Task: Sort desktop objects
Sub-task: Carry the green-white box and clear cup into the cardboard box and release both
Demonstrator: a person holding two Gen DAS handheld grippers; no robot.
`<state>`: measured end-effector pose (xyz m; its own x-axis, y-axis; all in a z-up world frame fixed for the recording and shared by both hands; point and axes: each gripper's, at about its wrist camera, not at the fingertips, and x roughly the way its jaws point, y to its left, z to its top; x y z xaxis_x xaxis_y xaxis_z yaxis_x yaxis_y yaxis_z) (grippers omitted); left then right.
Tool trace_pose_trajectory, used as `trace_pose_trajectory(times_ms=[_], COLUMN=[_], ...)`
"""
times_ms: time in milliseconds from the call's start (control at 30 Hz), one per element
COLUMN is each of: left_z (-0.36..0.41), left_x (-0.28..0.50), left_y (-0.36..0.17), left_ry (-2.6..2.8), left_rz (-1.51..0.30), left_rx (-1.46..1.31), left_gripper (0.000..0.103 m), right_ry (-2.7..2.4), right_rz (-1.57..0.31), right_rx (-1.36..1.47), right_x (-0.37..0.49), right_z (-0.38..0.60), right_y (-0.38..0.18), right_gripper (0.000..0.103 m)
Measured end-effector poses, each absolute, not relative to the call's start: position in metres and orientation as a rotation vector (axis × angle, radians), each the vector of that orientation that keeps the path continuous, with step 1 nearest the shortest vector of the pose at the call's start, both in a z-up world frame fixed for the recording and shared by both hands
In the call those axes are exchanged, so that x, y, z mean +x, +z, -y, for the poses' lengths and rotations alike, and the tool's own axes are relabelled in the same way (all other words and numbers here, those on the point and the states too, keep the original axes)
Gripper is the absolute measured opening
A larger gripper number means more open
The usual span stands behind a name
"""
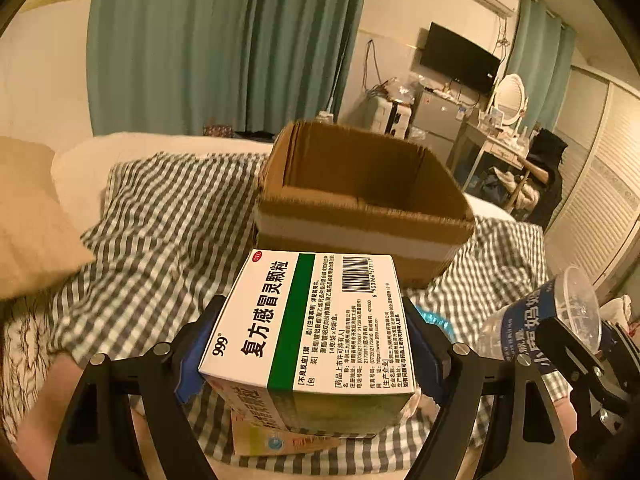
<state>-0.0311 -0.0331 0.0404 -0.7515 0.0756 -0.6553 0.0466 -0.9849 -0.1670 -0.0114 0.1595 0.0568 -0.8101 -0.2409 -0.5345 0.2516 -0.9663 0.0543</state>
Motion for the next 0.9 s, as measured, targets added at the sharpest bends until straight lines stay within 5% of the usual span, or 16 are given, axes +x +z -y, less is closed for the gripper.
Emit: trace_pose_trajectory(times_ms=[467, 900], left_z=[0.038, 0.029], left_x=[-0.108, -0.193], left_y=[0.085, 0.070], left_ry=[2.959, 2.978], left_rz=[0.214, 0.065], left_rx=[-0.996, -0.929], left_gripper=[0.084, 0.084], right_ry=[-2.755, -2.729], right_rz=[-0.037, 0.069], right_rx=[0.721, 0.850], right_x=[-0.087, -0.196], right_z=[-0.146, -0.157], right_y=[0.103, 0.078], right_gripper=[0.064, 0.064])
